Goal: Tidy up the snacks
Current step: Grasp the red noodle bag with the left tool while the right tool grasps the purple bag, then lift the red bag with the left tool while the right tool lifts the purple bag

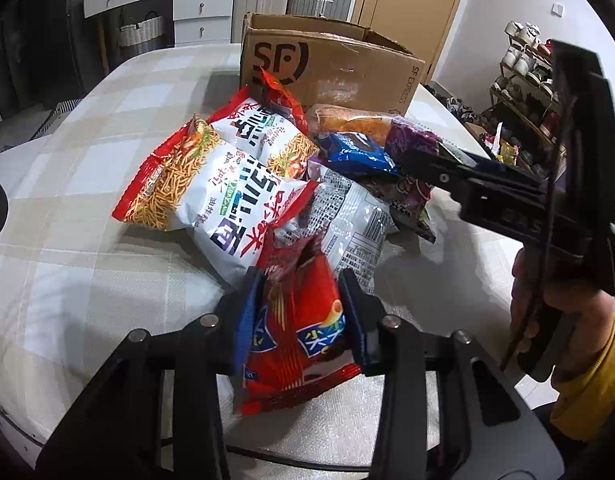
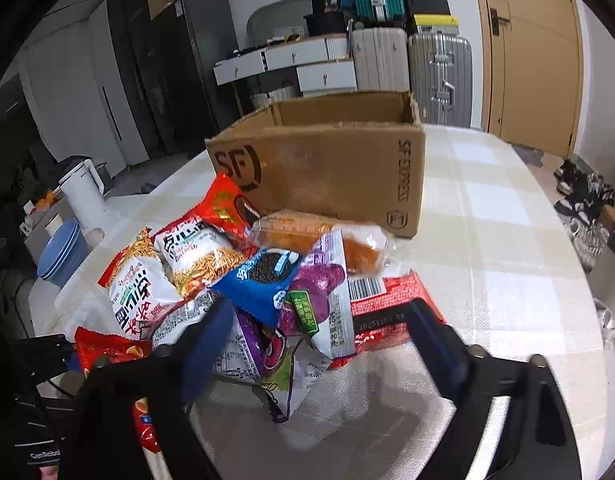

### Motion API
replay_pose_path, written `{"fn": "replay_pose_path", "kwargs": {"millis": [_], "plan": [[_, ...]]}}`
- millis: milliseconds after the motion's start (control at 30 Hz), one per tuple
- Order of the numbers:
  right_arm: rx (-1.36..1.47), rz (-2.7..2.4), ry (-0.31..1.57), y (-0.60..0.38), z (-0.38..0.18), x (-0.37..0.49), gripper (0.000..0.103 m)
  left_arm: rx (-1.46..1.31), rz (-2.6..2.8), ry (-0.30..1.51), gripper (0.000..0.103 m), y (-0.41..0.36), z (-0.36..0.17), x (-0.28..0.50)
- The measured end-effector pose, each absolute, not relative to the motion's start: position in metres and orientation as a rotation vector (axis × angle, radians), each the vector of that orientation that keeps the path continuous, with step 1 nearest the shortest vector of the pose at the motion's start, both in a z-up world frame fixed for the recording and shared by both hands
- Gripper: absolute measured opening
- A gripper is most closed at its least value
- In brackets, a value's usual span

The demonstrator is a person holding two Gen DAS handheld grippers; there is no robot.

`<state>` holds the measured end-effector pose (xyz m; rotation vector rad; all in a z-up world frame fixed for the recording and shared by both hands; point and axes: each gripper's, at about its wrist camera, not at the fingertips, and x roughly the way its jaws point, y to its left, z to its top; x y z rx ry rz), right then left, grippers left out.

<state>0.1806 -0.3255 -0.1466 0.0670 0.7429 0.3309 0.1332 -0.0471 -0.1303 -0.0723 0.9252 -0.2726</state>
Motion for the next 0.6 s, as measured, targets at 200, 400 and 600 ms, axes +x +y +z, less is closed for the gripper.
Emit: {"fn": "replay_pose_path", "kwargs": {"millis": [200, 400, 600], "plan": [[0.068, 0.314, 0.785, -0.324, -0.155, 0.185, 0.061, -0.084, -0.303, 0.923, 0.035, -0.044, -0.128, 0.124], [0.046, 0.313, 0.790, -0.318, -0.154, 0.183, 0.040, -0.087, -0.314, 0.914, 0.033, -0.043, -0.127, 0.122], [0.014, 0.303, 0.787, -0.316, -0.153, 0.178, 0.036, -0.094, -0.307, 0.912, 0.032, -0.037, -0.128, 0.120]]}}
